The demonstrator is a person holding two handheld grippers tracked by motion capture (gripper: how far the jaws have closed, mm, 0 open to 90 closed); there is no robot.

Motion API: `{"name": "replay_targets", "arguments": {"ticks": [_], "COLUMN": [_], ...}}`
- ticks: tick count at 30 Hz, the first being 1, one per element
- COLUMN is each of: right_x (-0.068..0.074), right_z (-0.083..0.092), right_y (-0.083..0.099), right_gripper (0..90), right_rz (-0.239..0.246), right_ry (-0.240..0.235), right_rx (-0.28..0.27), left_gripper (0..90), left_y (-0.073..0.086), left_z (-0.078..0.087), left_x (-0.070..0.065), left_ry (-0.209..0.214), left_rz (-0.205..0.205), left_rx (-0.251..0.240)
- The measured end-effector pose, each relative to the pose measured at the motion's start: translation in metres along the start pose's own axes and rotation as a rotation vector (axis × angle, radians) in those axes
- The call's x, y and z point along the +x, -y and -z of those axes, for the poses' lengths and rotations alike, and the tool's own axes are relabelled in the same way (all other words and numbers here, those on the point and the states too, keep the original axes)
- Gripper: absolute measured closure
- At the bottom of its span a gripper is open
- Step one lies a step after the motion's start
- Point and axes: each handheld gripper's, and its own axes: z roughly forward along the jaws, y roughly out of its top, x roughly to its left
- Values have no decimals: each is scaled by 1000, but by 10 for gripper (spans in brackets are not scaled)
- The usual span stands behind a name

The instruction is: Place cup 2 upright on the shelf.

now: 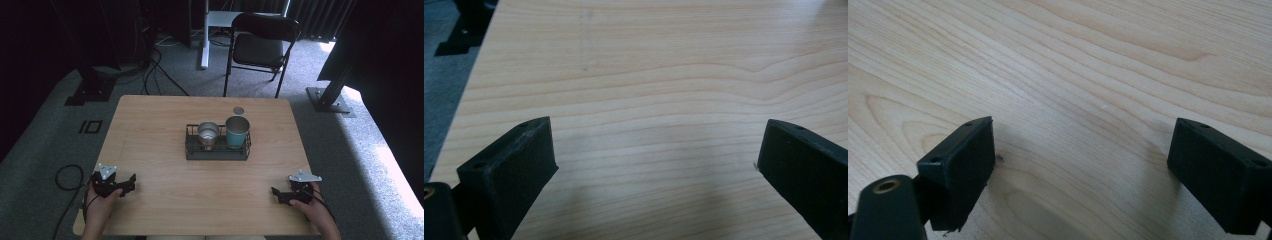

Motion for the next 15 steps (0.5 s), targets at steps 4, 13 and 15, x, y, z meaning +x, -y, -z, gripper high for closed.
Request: {"name": "replay_targets", "arguments": {"ticks": [4,13,15], "right_x": [0,0,0], "right_z": [0,0,0], "right_y": [0,0,0], "right_gripper": [114,113,113], "right_rz": [0,0,0], "right_ry": [0,0,0], "right_rx": [0,0,0], "left_gripper": [28,28,28], "left_y": [3,7,7], "left_z": [-2,-3,-3], "left_x": [2,5,5], "left_ry": [-38,-115,-119], "left_rz": [16,28,30], "left_rx": [22,85,101]}}
